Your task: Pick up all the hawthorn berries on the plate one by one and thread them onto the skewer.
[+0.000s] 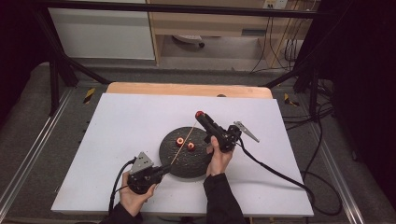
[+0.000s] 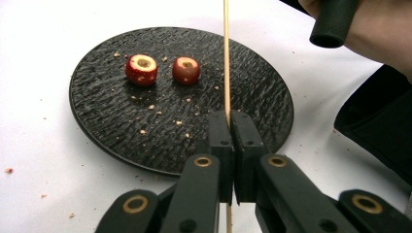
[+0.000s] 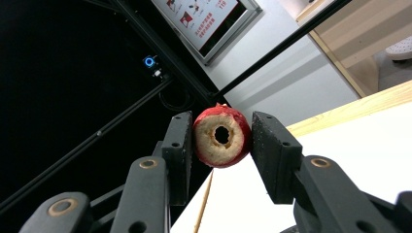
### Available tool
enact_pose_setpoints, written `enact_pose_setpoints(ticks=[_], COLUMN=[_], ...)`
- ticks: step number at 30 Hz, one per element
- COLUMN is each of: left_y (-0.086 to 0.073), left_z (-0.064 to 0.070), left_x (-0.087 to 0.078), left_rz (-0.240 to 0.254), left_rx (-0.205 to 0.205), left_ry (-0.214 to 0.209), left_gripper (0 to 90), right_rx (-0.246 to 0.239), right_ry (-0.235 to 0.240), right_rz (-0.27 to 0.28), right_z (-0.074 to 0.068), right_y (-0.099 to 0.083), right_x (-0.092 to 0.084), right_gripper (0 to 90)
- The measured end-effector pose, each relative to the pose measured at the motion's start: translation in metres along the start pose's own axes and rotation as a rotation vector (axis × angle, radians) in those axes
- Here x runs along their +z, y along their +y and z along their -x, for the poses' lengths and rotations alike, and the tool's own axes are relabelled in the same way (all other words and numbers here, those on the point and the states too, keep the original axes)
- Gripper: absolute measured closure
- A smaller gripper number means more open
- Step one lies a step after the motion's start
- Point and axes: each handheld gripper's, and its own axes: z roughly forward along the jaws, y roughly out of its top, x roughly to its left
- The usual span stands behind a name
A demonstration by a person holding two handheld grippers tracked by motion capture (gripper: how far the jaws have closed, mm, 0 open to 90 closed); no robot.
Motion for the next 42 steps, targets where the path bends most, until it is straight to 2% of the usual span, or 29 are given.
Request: enact_pose_setpoints(ticks=[15,30,42], left_y=[0.000,0.002,0.013], left_z=[0.002,0.004,0.009], left_x=[0.001,0.003,0.006], left_rz=[0.010,0.032,0.046], left_rx=[0.001,-0.031,-0.028], left_ry=[0.001,0.011,0.016], left_gripper=[88.1,88.2,88.3], right_rx=[0.029,0.058,0.067], right_ry=[0.017,0.027,0.036], right_rz=[0.005,0.000,-0.020], right_z=[0.000,0.000,-0.004], right_y=[-0.005,-0.014,-0.017], right_x=[0.000,-0.001,-0.004], right_gripper=[61.1,61.2,61.3])
